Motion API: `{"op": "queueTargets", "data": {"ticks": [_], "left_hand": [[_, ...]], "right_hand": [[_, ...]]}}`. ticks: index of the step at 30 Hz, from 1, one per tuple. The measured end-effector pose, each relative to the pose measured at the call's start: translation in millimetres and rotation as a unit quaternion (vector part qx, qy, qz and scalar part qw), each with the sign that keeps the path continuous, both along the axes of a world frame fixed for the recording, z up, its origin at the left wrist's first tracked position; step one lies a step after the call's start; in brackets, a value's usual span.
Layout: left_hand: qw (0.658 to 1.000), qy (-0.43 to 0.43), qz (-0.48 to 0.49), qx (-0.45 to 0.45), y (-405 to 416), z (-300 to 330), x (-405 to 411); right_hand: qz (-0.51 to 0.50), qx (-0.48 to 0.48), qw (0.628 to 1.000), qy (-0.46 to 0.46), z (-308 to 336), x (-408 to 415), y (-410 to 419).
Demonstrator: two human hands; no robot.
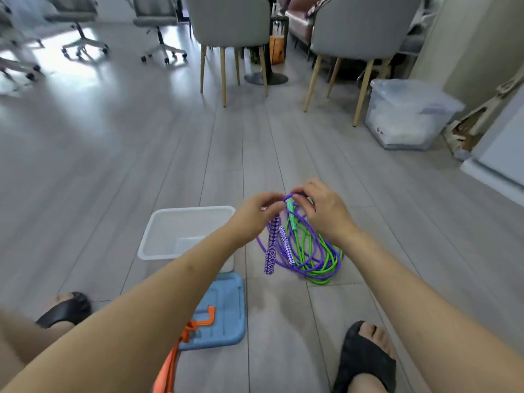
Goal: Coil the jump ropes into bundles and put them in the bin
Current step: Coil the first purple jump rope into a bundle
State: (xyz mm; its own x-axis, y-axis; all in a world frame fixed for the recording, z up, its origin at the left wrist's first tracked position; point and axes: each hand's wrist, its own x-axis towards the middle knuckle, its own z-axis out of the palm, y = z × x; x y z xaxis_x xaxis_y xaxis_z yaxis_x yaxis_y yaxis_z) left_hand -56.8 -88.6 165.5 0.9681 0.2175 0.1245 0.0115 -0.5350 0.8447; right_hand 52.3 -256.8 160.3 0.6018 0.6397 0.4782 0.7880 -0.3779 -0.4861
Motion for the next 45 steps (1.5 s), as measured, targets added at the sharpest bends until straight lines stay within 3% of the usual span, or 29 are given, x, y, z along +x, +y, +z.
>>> {"op": "queueTargets", "data": {"ticks": [5, 13, 24, 32, 36, 45], "left_hand": [[0.994, -0.025, 0.052, -0.092, -1, 43, -37], [0.948, -0.095, 0.174, -0.249, 13, 93, -85], [0.936, -0.102, 0.182, -0.283, -3, 99, -89], [0.934, -0.098, 0.121, -0.323, -11, 97, -85], [0.933, -0.103, 0.110, -0.328, -9, 90, -84], [0.933, -0.065, 0.076, -0.345, -6, 84, -81]], "right_hand": [[0.033, 0.022, 0.999, -0.015, 35, -26, 2], [-0.071, 0.174, 0.966, 0.176, 37, -48, -8], [-0.041, 0.343, 0.908, 0.236, 80, -105, 20], [-0.003, 0.284, 0.932, 0.227, 79, -126, 29], [0.002, 0.290, 0.919, 0.267, 76, -131, 26], [0.005, 0.234, 0.936, 0.263, 71, -123, 29]]}}
